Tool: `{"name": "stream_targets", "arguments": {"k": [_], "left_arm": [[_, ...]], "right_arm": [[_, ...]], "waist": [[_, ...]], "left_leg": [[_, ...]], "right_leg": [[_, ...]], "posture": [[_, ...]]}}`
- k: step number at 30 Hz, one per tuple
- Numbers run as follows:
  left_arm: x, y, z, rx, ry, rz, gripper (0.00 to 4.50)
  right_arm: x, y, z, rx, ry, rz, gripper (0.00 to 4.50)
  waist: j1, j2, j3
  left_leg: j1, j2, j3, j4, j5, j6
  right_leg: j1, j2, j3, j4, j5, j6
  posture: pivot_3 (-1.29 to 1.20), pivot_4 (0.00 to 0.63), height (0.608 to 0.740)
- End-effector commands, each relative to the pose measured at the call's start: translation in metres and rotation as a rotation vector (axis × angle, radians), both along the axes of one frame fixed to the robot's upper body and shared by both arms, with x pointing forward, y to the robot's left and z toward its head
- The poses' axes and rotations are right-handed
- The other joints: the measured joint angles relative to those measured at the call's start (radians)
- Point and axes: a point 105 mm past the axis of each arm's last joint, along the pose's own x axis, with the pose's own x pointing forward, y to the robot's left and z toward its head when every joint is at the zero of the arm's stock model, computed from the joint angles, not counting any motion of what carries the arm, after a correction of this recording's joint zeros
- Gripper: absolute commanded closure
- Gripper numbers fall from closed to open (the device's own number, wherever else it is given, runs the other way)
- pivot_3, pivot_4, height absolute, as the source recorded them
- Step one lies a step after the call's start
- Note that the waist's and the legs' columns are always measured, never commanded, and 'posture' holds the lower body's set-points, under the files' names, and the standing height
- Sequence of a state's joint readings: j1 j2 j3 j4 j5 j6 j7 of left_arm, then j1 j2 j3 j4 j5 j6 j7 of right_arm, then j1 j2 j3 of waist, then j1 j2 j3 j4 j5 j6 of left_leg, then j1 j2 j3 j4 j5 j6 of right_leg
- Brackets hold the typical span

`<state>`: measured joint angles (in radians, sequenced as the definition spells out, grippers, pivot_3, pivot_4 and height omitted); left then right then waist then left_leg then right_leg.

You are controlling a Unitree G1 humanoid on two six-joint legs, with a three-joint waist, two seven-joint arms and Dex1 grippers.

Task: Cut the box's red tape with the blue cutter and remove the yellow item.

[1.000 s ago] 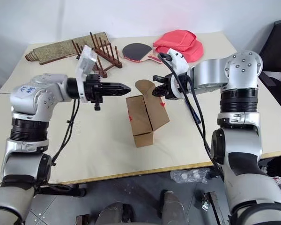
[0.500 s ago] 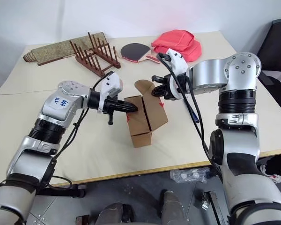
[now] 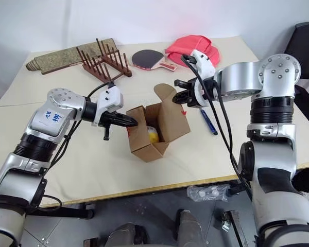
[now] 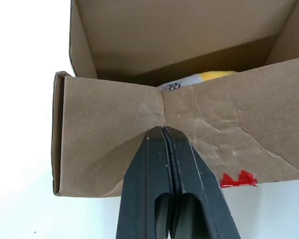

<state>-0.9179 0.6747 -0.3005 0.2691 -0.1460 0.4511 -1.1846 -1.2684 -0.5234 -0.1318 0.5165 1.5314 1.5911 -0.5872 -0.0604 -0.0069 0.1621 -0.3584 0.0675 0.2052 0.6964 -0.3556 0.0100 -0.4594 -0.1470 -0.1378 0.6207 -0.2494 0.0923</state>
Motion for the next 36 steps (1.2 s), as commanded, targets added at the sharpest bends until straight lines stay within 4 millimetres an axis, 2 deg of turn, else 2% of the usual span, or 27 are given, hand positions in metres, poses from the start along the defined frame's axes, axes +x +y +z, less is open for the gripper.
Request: {"name": "stream_targets", "arguments": {"k": [1, 6, 13, 15, 17, 21, 25, 27, 31, 35, 36], "left_arm": [[-0.001, 0.019, -0.044, 0.099, 0.124, 0.108, 4.5], [-0.005, 0.019, -0.048, 0.087, 0.145, 0.129, 4.5], [-0.013, 0.031, -0.055, 0.113, 0.166, 0.172, 4.5], [-0.012, 0.032, -0.058, 0.112, 0.168, 0.179, 4.5], [-0.011, 0.031, -0.059, 0.109, 0.163, 0.181, 4.5], [-0.002, 0.019, -0.058, 0.072, 0.123, 0.187, 4.5], [-0.001, 0.014, -0.054, 0.048, 0.124, 0.179, 4.5], [0.0, 0.017, -0.051, 0.038, 0.123, 0.19, 4.5], [0.006, 0.027, -0.045, 0.008, 0.102, 0.244, 4.5], [0.004, 0.03, -0.037, -0.016, 0.079, 0.246, 4.5], [0.004, 0.031, -0.035, -0.033, 0.078, 0.253, 4.31]], "right_arm": [[0.001, -0.009, -0.033, -0.06, 0.094, -0.028, 4.47], [0.003, -0.015, -0.05, -0.07, 0.138, -0.056, 4.47], [0.004, -0.012, -0.044, -0.059, 0.113, -0.038, 4.47], [0.004, -0.013, -0.049, -0.062, 0.122, -0.043, 4.47], [0.004, -0.013, -0.052, -0.065, 0.128, -0.047, 4.47], [0.003, -0.007, -0.062, -0.06, 0.145, -0.03, 4.47], [0.0, -0.009, -0.071, -0.133, 0.083, -0.023, 4.47], [0.005, -0.007, -0.063, -0.136, -0.035, -0.026, 4.47], [0.002, -0.001, -0.052, -0.105, -0.15, 0.069, 3.58], [0.002, -0.011, -0.046, -0.14, -0.239, 0.123, 2.11], [0.003, -0.015, -0.043, -0.146, -0.259, 0.132, 1.79]], "waist": [[-0.003, -0.001, -0.006], [-0.001, 0.0, -0.009], [0.013, 0.003, -0.009], [0.024, 0.0, -0.008], [0.031, 0.0, -0.007], [0.034, 0.0, -0.007], [0.033, 0.0, -0.007], [0.031, 0.0, -0.007], [0.029, 0.0, -0.007], [0.029, 0.0, -0.007], [0.029, 0.0, -0.006]], "left_leg": [[0.001, 0.0, 0.001, -0.001, 0.0, 0.0], [0.005, 0.001, 0.002, -0.004, 0.0, 0.0], [0.004, 0.0, 0.003, -0.004, 0.0, 0.0], [0.0, -0.001, 0.003, -0.003, 0.0, 0.0], [-0.012, 0.0, 0.0, 0.003, 0.0, 0.0], [-0.014, -0.001, 0.001, 0.002, 0.0, 0.0], [-0.014, -0.001, 0.0, 0.002, 0.0, 0.0], [-0.014, -0.001, -0.001, 0.002, 0.0, 0.0], [-0.014, -0.001, -0.001, 0.001, 0.0, 0.0], [-0.014, -0.001, 0.0, 0.001, 0.0, 0.0], [-0.015, -0.001, 0.0, 0.001, 0.0, 0.0]], "right_leg": [[0.0, 0.0, 0.001, 0.0, 0.0, 0.0], [0.003, 0.001, 0.002, -0.001, -0.001, -0.001], [0.002, 0.001, 0.002, -0.002, -0.001, -0.001], [-0.001, 0.0, 0.002, -0.002, 0.0, -0.001], [-0.006, 0.0, -0.002, -0.002, 0.0, 0.0], [-0.005, 0.0, -0.004, -0.005, 0.0, 0.0], [-0.005, 0.0, -0.004, -0.005, 0.0, 0.0], [-0.005, 0.0, -0.004, -0.005, 0.0, 0.0], [-0.005, 0.001, -0.005, -0.006, 0.0, 0.0], [-0.005, 0.001, -0.005, -0.008, 0.0, 0.0], [-0.005, 0.001, -0.005, -0.008, 0.0, 0.0]], "posture": [[0.0, 0.15, 0.74], [0.0, 0.15, 0.74], [0.0, 0.15, 0.74], [0.0, 0.15, 0.74], [0.0, 0.15, 0.74], [0.0, 0.15, 0.74], [0.0, 0.15, 0.74], [0.0, 0.15, 0.74], [0.0, 0.15, 0.74], [0.0, 0.15, 0.74], [0.0, 0.15, 0.74]]}}
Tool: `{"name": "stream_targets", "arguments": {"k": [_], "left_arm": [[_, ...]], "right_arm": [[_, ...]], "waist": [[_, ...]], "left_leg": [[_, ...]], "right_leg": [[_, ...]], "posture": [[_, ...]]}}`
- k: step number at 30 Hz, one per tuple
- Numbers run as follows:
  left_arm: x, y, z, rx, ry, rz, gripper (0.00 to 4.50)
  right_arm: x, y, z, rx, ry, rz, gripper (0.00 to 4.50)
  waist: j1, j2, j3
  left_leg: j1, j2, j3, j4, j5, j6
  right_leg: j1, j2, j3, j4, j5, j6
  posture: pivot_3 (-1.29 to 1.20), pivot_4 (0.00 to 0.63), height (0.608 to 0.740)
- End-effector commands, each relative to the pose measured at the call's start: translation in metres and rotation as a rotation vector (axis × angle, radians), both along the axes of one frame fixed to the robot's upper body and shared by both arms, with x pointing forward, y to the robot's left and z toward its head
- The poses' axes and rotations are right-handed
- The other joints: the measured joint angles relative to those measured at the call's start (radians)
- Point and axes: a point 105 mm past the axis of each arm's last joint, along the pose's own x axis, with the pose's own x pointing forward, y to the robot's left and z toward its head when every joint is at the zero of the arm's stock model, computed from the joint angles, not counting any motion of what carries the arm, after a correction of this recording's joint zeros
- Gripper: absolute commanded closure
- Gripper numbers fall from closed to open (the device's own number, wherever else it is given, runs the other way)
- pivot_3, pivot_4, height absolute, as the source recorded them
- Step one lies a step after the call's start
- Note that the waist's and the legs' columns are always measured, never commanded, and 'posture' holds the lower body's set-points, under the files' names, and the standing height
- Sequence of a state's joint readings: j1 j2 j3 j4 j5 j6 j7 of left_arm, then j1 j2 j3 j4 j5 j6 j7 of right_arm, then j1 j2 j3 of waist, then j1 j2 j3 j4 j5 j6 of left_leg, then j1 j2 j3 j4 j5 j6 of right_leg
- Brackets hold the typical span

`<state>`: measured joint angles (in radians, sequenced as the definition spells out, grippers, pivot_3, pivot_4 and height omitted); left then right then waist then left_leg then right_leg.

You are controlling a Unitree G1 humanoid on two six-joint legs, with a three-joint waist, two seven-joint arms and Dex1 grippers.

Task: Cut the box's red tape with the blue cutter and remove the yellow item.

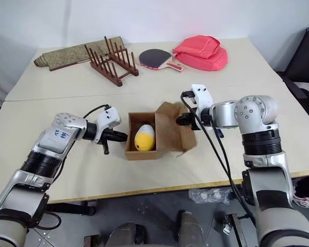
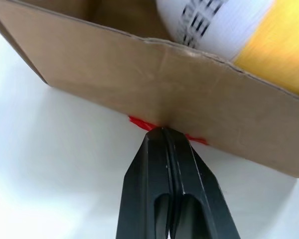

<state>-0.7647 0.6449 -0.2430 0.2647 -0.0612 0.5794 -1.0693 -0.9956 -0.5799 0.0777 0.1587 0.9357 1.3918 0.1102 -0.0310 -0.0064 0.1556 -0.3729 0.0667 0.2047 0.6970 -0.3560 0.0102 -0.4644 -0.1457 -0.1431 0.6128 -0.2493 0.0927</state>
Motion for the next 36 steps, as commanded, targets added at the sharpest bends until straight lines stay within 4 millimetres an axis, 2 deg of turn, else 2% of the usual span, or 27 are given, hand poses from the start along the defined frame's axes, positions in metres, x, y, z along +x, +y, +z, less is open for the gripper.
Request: {"name": "stream_targets", "arguments": {"k": [1, 3, 5, 6, 10, 12, 15, 17, 20, 22, 23, 25, 27, 31, 34, 36], "left_arm": [[0.001, 0.003, 0.02, -0.06, -0.053, 0.015, 4.11], [0.002, 0.007, 0.026, -0.084, -0.049, 0.043, 3.57], [0.001, 0.013, 0.03, -0.081, -0.046, 0.059, 3.11], [0.0, 0.018, 0.031, -0.073, -0.045, 0.064, 2.73], [0.001, 0.031, 0.046, -0.048, -0.071, 0.071, 1.5], [0.004, 0.024, 0.068, -0.066, -0.124, 0.032, 0.9], [0.0, -0.001, 0.095, -0.102, -0.174, -0.093, 0.07], [-0.001, -0.016, 0.103, -0.12, -0.198, -0.159, 0.07], [-0.014, -0.048, 0.105, -0.088, -0.189, -0.353, 0.07], [-0.018, -0.06, 0.104, -0.069, -0.17, -0.433, 0.07], [-0.02, -0.066, 0.102, -0.065, -0.153, -0.463, 0.07], [-0.02, -0.076, 0.084, 0.01, -0.104, -0.533, 0.07], [-0.017, -0.078, 0.07, 0.074, -0.078, -0.56, 0.07], [-0.004, -0.068, 0.047, 0.22, -0.073, -0.547, 0.07], [0.0, -0.057, 0.037, 0.318, -0.057, -0.558, 0.07], [0.004, -0.056, 0.036, 0.331, -0.066, -0.545, 0.07]], "right_arm": [[0.001, -0.008, 0.018, -0.012, -0.131, 0.066, 1.47], [0.003, -0.016, 0.025, -0.022, -0.177, 0.083, 0.7], [0.006, -0.026, 0.03, -0.035, -0.214, 0.091, 0.19], [0.006, -0.032, 0.034, -0.046, -0.236, 0.101, 0.0], [0.004, -0.048, 0.051, -0.069, -0.304, 0.149, 0.0], [-0.002, -0.057, 0.065, -0.07, -0.35, 0.182, 0.0], [-0.018, -0.056, 0.08, -0.053, -0.412, 0.286, 0.0], [-0.029, -0.054, 0.083, -0.043, -0.428, 0.343, 0.0], [-0.046, -0.055, 0.084, -0.059, -0.477, 0.417, 0.0], [-0.051, -0.055, 0.085, -0.056, -0.499, 0.422, 0.0], [-0.052, -0.056, 0.085, -0.054, -0.503, 0.41, 0.0], [-0.054, -0.058, 0.082, -0.058, -0.507, 0.38, 0.0], [-0.057, -0.059, 0.078, -0.065, -0.506, 0.362, 0.0], [-0.067, -0.062, 0.076, -0.058, -0.514, 0.337, 0.0], [-0.071, -0.064, 0.074, -0.059, -0.519, 0.314, 0.0], [-0.072, -0.064, 0.074, -0.055, -0.523, 0.308, 0.0]], "waist": [[0.0, 0.0, 0.0], [0.0, -0.001, 0.0], [0.0, -0.001, 0.001], [0.001, -0.001, 0.002], [0.001, -0.001, 0.004], [0.001, -0.003, 0.007], [0.008, -0.004, 0.011], [0.008, -0.004, 0.011], [0.007, -0.005, 0.011], [0.006, -0.005, 0.011], [0.006, -0.005, 0.012], [0.004, -0.005, 0.013], [0.004, -0.005, 0.013], [0.002, -0.005, 0.013], [0.006, -0.005, 0.013], [0.006, -0.005, 0.013]], "left_leg": [[0.0, 0.0, 0.0, 0.0, 0.0, 0.0], [-0.001, 0.0, 0.0, 0.0, 0.0, 0.0], [-0.001, 0.0, 0.0, 0.0, 0.0, 0.0], [-0.001, 0.0, 0.0, 0.0, 0.0, 0.0], [-0.001, 0.0, 0.0, 0.0, 0.0, 0.0], [-0.001, 0.0, 0.0, 0.0, 0.0, 0.0], [-0.002, 0.0, -0.001, 0.001, 0.0, 0.0], [-0.003, 0.0, -0.001, 0.001, 0.0, 0.0], [-0.003, -0.001, -0.001, 0.001, -0.001, 0.0], [-0.003, -0.001, -0.001, 0.001, -0.001, 0.0], [-0.003, -0.001, -0.001, 0.001, -0.001, 0.0], [-0.003, -0.001, -0.001, 0.002, -0.001, 0.0], [-0.002, -0.001, -0.001, 0.002, -0.001, 0.0], [-0.002, 0.0, -0.001, 0.002, -0.001, 0.0], [-0.002, -0.001, -0.002, 0.002, -0.001, 0.0], [-0.002, -0.001, -0.002, 0.002, -0.001, 0.001]], "right_leg": [[0.0, 0.0, 0.0, 0.0, 0.0, 0.0], [0.0, 0.0, -0.001, -0.001, 0.0, 0.0], [0.0, 0.0, -0.001, -0.001, 0.0, 0.0], [0.0, 0.0, -0.001, -0.001, 0.0, 0.0], [0.0, 0.0, -0.001, -0.001, 0.0, 0.0], [0.0, 0.0, -0.001, -0.001, 0.0, 0.0], [0.0, 0.0, -0.002, -0.001, 0.0, 0.001], [0.0, 0.0, -0.002, -0.002, 0.001, 0.001], [0.0, 0.0, -0.003, -0.003, 0.001, 0.002], [0.0, 0.0, -0.004, -0.003, 0.001, 0.002], [0.0, 0.0, -0.004, -0.003, 0.001, 0.002], [0.0, 0.0, -0.004, -0.002, 0.001, 0.002], [0.001, 0.0, -0.004, -0.002, 0.001, 0.002], [0.0, 0.0, -0.003, -0.002, 0.001, 0.002], [0.001, 0.0, -0.003, -0.002, 0.001, 0.002], [0.001, 0.0, -0.003, -0.002, 0.001, 0.002]], "posture": [[0.0, 0.15, 0.74], [0.0, 0.15, 0.74], [0.0, 0.15, 0.74], [0.0, 0.15, 0.74], [0.0, 0.15, 0.74], [0.0, 0.15, 0.74], [0.0, 0.15, 0.74], [0.0, 0.15, 0.74], [0.0, 0.15, 0.74], [0.0, 0.15, 0.74], [0.0, 0.15, 0.74], [0.0, 0.15, 0.74], [0.0, 0.15, 0.74], [0.0, 0.15, 0.74], [0.0, 0.15, 0.74], [0.0, 0.15, 0.74]]}}
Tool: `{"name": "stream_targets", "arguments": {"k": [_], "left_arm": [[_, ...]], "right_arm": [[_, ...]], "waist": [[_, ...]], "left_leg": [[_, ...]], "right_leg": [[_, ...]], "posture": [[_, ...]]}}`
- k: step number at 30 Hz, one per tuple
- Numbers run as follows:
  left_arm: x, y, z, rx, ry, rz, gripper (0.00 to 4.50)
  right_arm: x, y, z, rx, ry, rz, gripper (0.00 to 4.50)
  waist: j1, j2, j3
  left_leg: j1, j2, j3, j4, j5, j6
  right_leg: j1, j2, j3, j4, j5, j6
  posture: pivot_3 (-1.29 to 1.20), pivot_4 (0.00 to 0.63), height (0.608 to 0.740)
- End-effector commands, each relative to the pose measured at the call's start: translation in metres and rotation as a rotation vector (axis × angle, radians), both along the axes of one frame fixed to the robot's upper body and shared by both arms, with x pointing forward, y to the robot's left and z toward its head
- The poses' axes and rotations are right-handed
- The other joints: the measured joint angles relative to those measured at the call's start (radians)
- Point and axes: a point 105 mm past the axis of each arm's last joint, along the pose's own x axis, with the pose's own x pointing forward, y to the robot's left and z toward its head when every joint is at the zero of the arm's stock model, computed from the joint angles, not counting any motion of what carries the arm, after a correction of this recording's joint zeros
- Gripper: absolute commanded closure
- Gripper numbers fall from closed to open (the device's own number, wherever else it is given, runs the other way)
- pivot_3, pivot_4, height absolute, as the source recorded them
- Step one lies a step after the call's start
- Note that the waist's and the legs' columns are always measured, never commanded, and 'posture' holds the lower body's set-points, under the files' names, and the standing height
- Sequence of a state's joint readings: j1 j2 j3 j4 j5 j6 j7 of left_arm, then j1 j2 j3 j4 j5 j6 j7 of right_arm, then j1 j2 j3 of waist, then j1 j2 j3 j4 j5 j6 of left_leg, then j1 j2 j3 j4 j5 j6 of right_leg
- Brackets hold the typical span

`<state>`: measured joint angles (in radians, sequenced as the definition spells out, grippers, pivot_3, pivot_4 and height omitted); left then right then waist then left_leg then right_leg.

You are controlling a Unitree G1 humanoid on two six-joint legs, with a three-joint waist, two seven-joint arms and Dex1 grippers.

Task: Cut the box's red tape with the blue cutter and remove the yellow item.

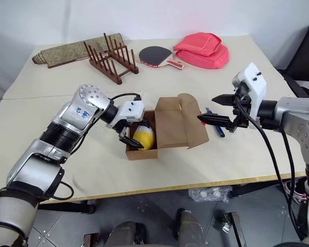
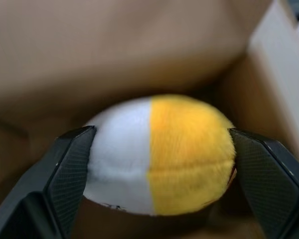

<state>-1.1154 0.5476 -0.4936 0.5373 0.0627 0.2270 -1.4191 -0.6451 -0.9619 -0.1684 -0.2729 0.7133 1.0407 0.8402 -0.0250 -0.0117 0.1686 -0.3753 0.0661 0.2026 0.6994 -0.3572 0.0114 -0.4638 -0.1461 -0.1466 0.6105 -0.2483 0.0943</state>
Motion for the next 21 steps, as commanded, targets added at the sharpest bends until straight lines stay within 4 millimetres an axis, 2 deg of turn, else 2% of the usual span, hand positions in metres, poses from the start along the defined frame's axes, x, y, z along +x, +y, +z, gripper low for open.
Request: {"name": "stream_targets", "arguments": {"k": [1, 9, 14, 16, 21], "left_arm": [[0.006, 0.002, 0.002, 0.046, -0.03, -0.008, 0.45], [0.002, -0.012, 0.022, -0.077, 0.005, -0.03, 2.76], [-0.002, -0.018, 0.044, -0.188, 0.011, -0.014, 4.16], [-0.005, -0.018, 0.058, -0.258, 0.016, 0.012, 4.41], [-0.014, -0.014, 0.083, -0.398, 0.027, 0.072, 4.41]], "right_arm": [[-0.006, 0.0, 0.014, 0.015, -0.066, -0.005, 0.0], [-0.004, -0.001, 0.015, 0.015, -0.07, -0.02, 0.0], [-0.005, 0.0, 0.013, 0.0, -0.068, 0.004, 0.0], [-0.008, 0.002, 0.012, -0.005, -0.066, 0.04, 0.0], [-0.012, 0.009, 0.014, -0.02, -0.085, 0.137, 0.0]], "waist": [[0.001, 0.0, 0.0], [0.001, 0.0, 0.0], [0.001, 0.0, 0.0], [0.001, 0.0, 0.0], [0.0, 0.0, 0.0]], "left_leg": [[0.0, 0.0, 0.0, 0.001, 0.0, 0.0], [0.0, 0.0, 0.0, 0.001, 0.0, 0.001], [0.0, 0.0, -0.001, 0.001, 0.0, 0.001], [-0.001, 0.0, -0.001, 0.001, 0.0, 0.001], [-0.001, 0.0, -0.001, 0.001, 0.0, 0.001]], "right_leg": [[0.0, 0.0, 0.0, 0.0, 0.0, 0.0], [0.0, -0.001, 0.0, 0.001, 0.0, 0.0], [0.0, -0.001, 0.0, 0.001, 0.0, 0.0], [0.0, -0.001, 0.0, 0.001, 0.0, 0.0], [0.0, -0.001, 0.0, 0.001, 0.0, 0.0]], "posture": [[0.0, 0.15, 0.74], [0.0, 0.15, 0.74], [0.0, 0.15, 0.74], [0.0, 0.15, 0.74], [0.0, 0.15, 0.74]]}}
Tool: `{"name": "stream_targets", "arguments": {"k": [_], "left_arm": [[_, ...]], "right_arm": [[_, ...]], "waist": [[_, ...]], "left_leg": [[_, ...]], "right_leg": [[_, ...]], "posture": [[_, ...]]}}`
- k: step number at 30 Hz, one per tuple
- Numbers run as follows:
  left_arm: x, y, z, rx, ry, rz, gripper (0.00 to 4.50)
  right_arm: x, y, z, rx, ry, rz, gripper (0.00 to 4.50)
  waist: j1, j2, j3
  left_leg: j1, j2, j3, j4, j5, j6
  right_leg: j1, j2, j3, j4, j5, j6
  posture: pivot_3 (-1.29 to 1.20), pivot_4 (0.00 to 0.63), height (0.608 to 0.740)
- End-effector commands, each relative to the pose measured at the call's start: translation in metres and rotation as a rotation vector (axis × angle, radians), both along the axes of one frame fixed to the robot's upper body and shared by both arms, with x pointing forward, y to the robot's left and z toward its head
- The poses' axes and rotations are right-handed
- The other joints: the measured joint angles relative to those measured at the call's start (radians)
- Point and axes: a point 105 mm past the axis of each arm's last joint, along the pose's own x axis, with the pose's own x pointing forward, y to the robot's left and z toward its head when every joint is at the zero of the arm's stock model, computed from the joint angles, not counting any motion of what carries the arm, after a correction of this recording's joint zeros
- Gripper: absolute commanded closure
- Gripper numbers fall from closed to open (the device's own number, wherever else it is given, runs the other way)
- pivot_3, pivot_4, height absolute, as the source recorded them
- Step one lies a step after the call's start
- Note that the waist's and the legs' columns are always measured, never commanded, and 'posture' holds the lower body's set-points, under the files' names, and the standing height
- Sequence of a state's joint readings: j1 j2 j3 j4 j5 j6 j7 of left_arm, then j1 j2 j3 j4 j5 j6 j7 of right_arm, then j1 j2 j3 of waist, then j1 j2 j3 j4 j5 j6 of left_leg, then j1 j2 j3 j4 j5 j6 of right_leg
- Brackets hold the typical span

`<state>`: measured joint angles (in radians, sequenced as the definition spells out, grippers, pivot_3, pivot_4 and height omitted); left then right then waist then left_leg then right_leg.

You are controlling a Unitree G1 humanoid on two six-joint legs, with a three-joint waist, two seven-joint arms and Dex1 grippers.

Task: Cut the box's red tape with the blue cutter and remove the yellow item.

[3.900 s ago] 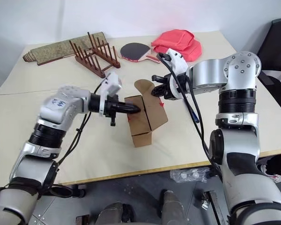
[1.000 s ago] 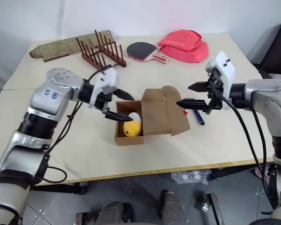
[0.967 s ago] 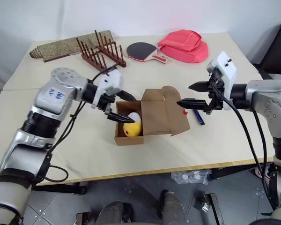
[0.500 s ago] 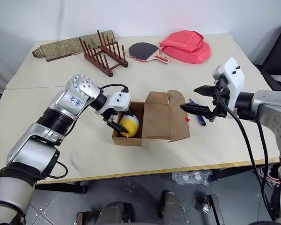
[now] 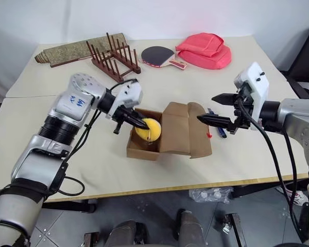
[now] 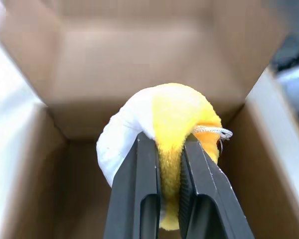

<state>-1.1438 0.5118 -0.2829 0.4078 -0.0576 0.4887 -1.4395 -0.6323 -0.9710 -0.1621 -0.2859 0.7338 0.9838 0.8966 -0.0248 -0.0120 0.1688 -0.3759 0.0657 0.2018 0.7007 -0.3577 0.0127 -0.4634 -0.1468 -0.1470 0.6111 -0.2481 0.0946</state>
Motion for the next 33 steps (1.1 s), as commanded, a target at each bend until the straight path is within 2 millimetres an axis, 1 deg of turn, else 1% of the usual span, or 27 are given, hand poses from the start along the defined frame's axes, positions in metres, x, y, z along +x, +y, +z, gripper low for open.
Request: {"name": "stream_targets", "arguments": {"k": [1, 3, 6, 7, 8, 10, 12, 14, 15, 16, 17, 19, 21, 23, 24, 25, 27, 28, 30, 33], "left_arm": [[-0.004, 0.003, 0.035, -0.148, -0.042, 0.06, 4.41], [-0.003, 0.006, 0.046, -0.217, -0.031, 0.12, 4.41], [0.005, 0.016, 0.054, -0.278, -0.062, 0.232, 4.41], [0.011, 0.025, 0.059, -0.309, -0.087, 0.307, 4.41], [0.02, 0.037, 0.064, -0.333, -0.115, 0.406, 4.41], [0.037, 0.073, 0.067, -0.338, -0.189, 0.641, 4.41], [0.046, 0.111, 0.059, -0.293, -0.237, 0.854, 4.41], [0.045, 0.143, 0.045, -0.237, -0.242, 1.0, 4.41], [0.042, 0.161, 0.038, -0.2, -0.255, 1.075, 4.41], [0.037, 0.18, 0.027, -0.15, -0.245, 1.157, 4.41], [0.03, 0.195, 0.019, -0.121, -0.237, 1.22, 4.41], [0.017, 0.212, 0.007, -0.087, -0.199, 1.292, 4.41], [0.007, 0.22, -0.002, -0.064, -0.19, 1.331, 4.41], [-0.001, 0.223, -0.007, -0.064, -0.179, 1.355, 4.41], [-0.006, 0.225, -0.009, -0.072, -0.17, 1.366, 3.86], [-0.009, 0.225, -0.011, -0.079, -0.165, 1.373, 3.7], [-0.014, 0.218, -0.006, -0.116, -0.162, 1.325, 3.17], [-0.017, 0.211, -0.002, -0.131, -0.16, 1.28, 2.82], [-0.02, 0.205, 0.001, -0.143, -0.157, 1.234, 2.18], [-0.026, 0.207, 0.004, -0.186, -0.138, 1.195, 1.26]], "right_arm": [[-0.004, 0.003, 0.013, -0.02, -0.075, 0.071, 0.0], [-0.004, 0.005, 0.015, -0.02, -0.086, 0.104, 0.0], [-0.002, 0.007, 0.018, -0.021, -0.12, 0.159, 0.0], [-0.002, 0.009, 0.02, -0.021, -0.144, 0.186, 0.0], [-0.002, 0.012, 0.023, -0.013, -0.174, 0.223, 0.0], [-0.002, 0.015, 0.029, 0.011, -0.227, 0.285, 0.0], [-0.001, 0.016, 0.035, 0.054, -0.279, 0.326, 0.0], [0.0, 0.017, 0.039, 0.094, -0.314, 0.376, 0.0], [0.001, 0.017, 0.04, 0.114, -0.322, 0.403, 0.0], [0.003, 0.017, 0.036, 0.109, -0.309, 0.432, 0.0], [0.006, 0.017, 0.032, 0.101, -0.295, 0.453, 0.0], [0.015, 0.017, 0.027, 0.082, -0.273, 0.467, 0.0], [0.024, 0.017, 0.024, 0.077, -0.267, 0.464, 0.0], [0.03, 0.018, 0.023, 0.073, -0.266, 0.465, 0.0], [0.034, 0.02, 0.024, 0.076, -0.265, 0.469, 0.0], [0.036, 0.022, 0.024, 0.079, -0.265, 0.472, 0.0], [0.039, 0.024, 0.024, 0.074, -0.262, 0.482, 0.0], [0.04, 0.023, 0.024, 0.072, -0.261, 0.484, 0.0], [0.04, 0.022, 0.024, 0.069, -0.261, 0.486, 0.0], [0.041, 0.016, 0.023, 0.054, -0.249, 0.476, 0.0]], "waist": [[0.0, 0.0, 0.0], [-0.001, 0.0, 0.0], [-0.001, 0.0, 0.0], [-0.001, 0.0, 0.0], [-0.001, 0.0, 0.0], [-0.005, 0.0, 0.0], [-0.011, 0.0, 0.0], [-0.013, 0.0, 0.0], [-0.014, 0.0, 0.0], [-0.013, 0.0, 0.0], [-0.012, 0.0, 0.0], [-0.01, -0.002, 0.001], [-0.002, -0.005, 0.003], [0.003, -0.005, 0.003], [0.006, -0.005, 0.003], [0.005, -0.005, 0.003], [0.001, -0.005, 0.003], [0.0, -0.005, 0.003], [-0.002, -0.005, 0.003], [-0.004, -0.005, 0.003]], "left_leg": [[0.0, 0.0, 0.0, 0.0, 0.0, 0.0], [0.0, 0.0, 0.0, 0.001, 0.0, 0.0], [0.001, 0.0, 0.0, 0.001, 0.0, 0.0], [0.001, 0.0, 0.0, 0.001, 0.0, 0.0], [0.001, 0.0, 0.0, 0.001, 0.0, 0.0], [0.001, 0.0, 0.0, 0.001, 0.0, 0.0], [0.002, 0.0, 0.0, -0.001, 0.0, 0.0], [0.005, 0.0, 0.001, -0.002, 0.001, -0.001], [0.005, 0.0, 0.001, -0.002, 0.001, -0.001], [0.005, 0.0, 0.002, -0.002, 0.001, -0.001], [0.005, 0.0, 0.002, -0.002, 0.001, -0.001], [0.005, 0.0, 0.003, -0.001, 0.001, -0.001], [0.004, 0.0, 0.003, -0.001, 0.001, -0.001], [0.004, 0.0, 0.002, 0.001, 0.001, -0.001], [0.004, 0.0, 0.002, 0.001, 0.001, -0.001], [0.004, 0.0, 0.002, 0.001, 0.001, -0.001], [0.004, 0.0, 0.002, 0.001, 0.001, -0.001], [0.004, 0.0, 0.002, 0.001, 0.001, -0.001], [0.005, 0.001, 0.002, 0.001, 0.001, -0.002], [0.005, 0.001, 0.002, 0.001, 0.001, -0.002]], "right_leg": [[0.0, 0.0, 0.0, 0.0, 0.0, 0.0], [0.0, 0.0, 0.0, 0.001, 0.0, 0.0], [0.001, 0.0, 0.0, 0.001, 0.0, 0.0], [0.001, 0.0, 0.0, 0.001, 0.0, 0.0], [0.001, 0.0, 0.0, 0.001, 0.0, 0.0], [0.001, 0.0, 0.0, 0.001, 0.0, 0.0], [0.001, 0.0, 0.001, 0.002, 0.0, 0.0], [0.001, 0.001, 0.001, 0.002, 0.0, 0.0], [0.001, 0.001, 0.001, 0.002, 0.0, 0.0], [0.001, 0.001, 0.001, 0.003, 0.0, 0.0], [0.001, 0.001, 0.001, 0.003, 0.0, 0.0], [0.001, 0.001, 0.002, 0.003, 0.0, 0.0], [0.001, 0.001, 0.002, 0.003, 0.0, 0.0], [0.002, 0.001, 0.002, 0.004, 0.0, 0.0], [0.002, 0.0, 0.002, 0.004, 0.0, 0.0], [0.002, 0.0, 0.002, 0.004, 0.0, 0.0], [0.001, 0.0, 0.003, 0.005, 0.0, 0.0], [0.001, 0.0, 0.002, 0.006, 0.0, 0.0], [0.001, 0.0, 0.002, 0.007, 0.0, 0.0], [0.001, 0.0, 0.002, 0.007, 0.0, 0.0]], "posture": [[0.0, 0.15, 0.74], [0.0, 0.15, 0.74], [0.0, 0.15, 0.74], [0.0, 0.15, 0.74], [0.0, 0.15, 0.74], [0.0, 0.15, 0.74], [0.0, 0.15, 0.74], [0.0, 0.15, 0.74], [0.0, 0.15, 0.74], [0.0, 0.15, 0.74], [0.0, 0.15, 0.74], [0.0, 0.15, 0.74], [0.0, 0.15, 0.74], [0.0, 0.15, 0.74], [0.0, 0.15, 0.74], [0.0, 0.15, 0.74], [0.0, 0.15, 0.74], [0.0, 0.15, 0.74], [0.0, 0.15, 0.74], [0.0, 0.15, 0.74]]}}
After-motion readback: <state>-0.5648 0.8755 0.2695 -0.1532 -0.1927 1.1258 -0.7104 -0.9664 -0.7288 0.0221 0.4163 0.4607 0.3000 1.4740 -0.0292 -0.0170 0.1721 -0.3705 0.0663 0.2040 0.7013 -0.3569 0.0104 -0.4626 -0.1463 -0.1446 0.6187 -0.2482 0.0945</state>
